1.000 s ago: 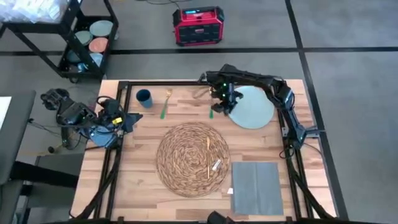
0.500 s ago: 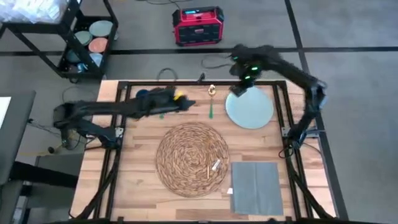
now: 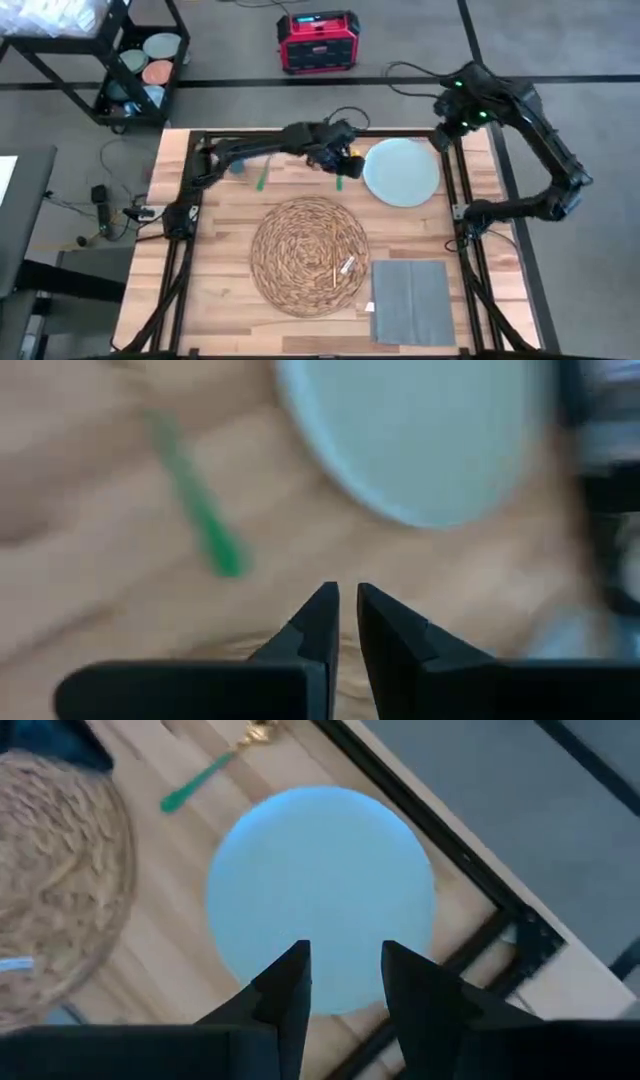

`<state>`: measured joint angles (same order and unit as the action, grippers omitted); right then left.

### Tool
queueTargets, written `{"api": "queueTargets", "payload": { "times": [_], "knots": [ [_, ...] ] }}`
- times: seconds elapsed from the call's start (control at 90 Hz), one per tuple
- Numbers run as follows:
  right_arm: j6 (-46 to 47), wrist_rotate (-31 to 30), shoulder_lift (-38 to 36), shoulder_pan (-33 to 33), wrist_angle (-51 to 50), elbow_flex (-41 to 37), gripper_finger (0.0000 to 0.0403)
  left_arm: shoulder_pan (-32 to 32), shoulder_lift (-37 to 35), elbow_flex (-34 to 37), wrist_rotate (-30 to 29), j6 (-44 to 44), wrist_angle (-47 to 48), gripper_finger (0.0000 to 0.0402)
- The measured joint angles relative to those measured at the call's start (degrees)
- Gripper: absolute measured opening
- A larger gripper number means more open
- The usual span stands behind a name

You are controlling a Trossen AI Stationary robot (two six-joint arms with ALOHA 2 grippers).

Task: Set table place
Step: Put the green spoon on the brown placemat to the right of the gold table knife

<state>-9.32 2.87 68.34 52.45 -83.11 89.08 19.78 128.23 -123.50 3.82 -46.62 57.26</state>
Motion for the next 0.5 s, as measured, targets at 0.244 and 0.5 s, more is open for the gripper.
{"api": "queueTargets", "payload": {
  "times": [0.244,0.5],
  "knots": [
    [-0.39,1.35,-7.73,2.06,3.61,-8.53,0.0111,2.20,8.33,-5.92,6.75,-13.11,-5.56,0.0022],
    [-0.92,6.36,-10.71,1.90,5.94,-10.25,0.0111,3.39,8.26,-9.74,0.34,-10.20,6.42,0.0021]
  ]
}}
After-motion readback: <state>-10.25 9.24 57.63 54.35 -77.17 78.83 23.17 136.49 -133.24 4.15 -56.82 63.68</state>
